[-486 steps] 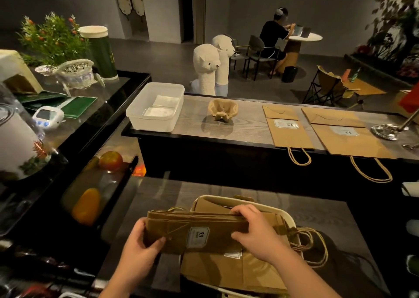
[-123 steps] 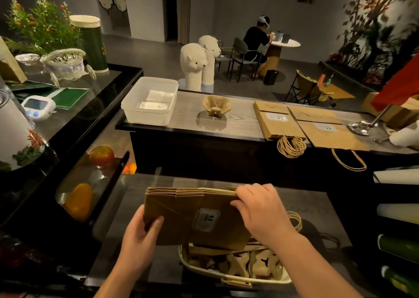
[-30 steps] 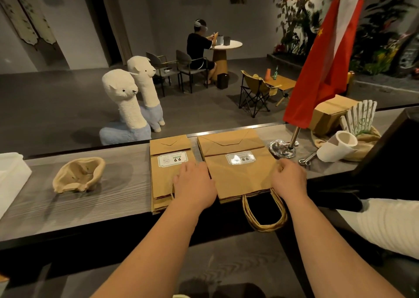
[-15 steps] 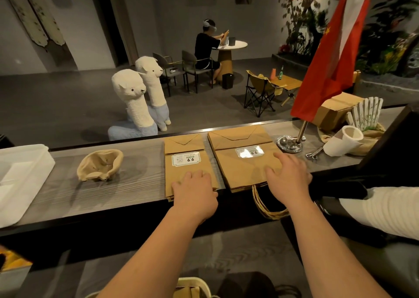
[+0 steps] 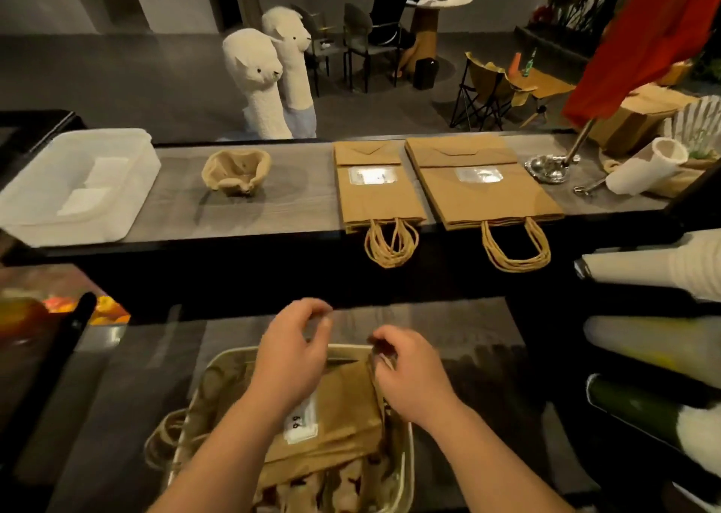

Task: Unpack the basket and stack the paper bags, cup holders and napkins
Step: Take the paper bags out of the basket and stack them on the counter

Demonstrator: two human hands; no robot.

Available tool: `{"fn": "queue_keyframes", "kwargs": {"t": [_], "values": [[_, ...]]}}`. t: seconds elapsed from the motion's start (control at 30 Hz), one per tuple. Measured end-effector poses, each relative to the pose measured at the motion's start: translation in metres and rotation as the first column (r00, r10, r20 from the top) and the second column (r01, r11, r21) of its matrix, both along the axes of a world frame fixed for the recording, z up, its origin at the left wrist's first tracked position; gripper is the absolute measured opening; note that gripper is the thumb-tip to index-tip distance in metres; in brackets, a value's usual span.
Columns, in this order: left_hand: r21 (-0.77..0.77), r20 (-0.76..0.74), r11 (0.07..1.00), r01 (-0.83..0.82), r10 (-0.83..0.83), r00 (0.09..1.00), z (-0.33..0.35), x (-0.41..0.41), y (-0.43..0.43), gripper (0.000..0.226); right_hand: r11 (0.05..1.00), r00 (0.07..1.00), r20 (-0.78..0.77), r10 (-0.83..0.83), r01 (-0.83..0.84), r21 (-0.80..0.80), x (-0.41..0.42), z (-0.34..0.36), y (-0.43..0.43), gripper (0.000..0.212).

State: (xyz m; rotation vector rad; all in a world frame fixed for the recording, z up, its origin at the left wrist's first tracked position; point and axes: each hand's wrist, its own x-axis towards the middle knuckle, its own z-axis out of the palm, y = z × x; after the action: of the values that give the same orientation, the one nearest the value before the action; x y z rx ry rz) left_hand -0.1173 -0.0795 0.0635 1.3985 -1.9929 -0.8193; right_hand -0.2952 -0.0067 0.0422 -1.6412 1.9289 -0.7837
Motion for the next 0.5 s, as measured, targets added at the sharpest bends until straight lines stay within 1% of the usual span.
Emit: {"fn": "queue_keyframes", "kwargs": {"t": [0.07,0.13,0.2,0.23,0.3,0.33,0.43,0.5], "values": [[0.094,0.174,0.995,-0.014,-0.003,0.985,-0.034,0.040,0.025,0.026,0.959,0.981,-0.042,0.191,-0.177,0.221,0.026,-0.015,0.005,0.044],[0.103,0.360,0.995,-0.016,-0.023,0.933,-0.062,0.075,0.051,0.034,0.858,0.906,-0.122,0.406,-0.332,0.393,0.050,-0.029,0.006,0.069],[0.142,0.475,0.990,0.018,-0.084,0.876,-0.085,0.106,0.073,0.042,0.739,0.814,-0.183,0.551,-0.375,0.560,0.068,-0.041,0.006,0.093],[0.173,0.504,0.985,0.024,-0.109,0.857,-0.092,0.118,0.084,0.047,0.705,0.778,-0.218,0.589,-0.363,0.609,0.075,-0.045,0.006,0.100],[0.213,0.545,0.976,0.044,-0.156,0.824,-0.106,0.143,0.100,0.055,0.700,0.751,-0.270,0.603,-0.336,0.630,0.082,-0.044,0.007,0.099],[0.193,0.541,0.978,0.074,-0.169,0.824,-0.109,0.152,0.106,0.058,0.705,0.749,-0.279,0.601,-0.332,0.626,0.084,-0.040,0.008,0.095],[0.163,0.398,0.977,0.137,-0.192,0.897,-0.100,0.174,0.113,0.055,0.745,0.750,-0.317,0.580,-0.331,0.579,0.088,-0.025,0.010,0.075],[0.111,0.283,0.988,0.109,-0.136,0.949,-0.094,0.184,0.116,0.051,0.772,0.750,-0.357,0.557,-0.308,0.556,0.094,-0.017,0.013,0.063]]}}
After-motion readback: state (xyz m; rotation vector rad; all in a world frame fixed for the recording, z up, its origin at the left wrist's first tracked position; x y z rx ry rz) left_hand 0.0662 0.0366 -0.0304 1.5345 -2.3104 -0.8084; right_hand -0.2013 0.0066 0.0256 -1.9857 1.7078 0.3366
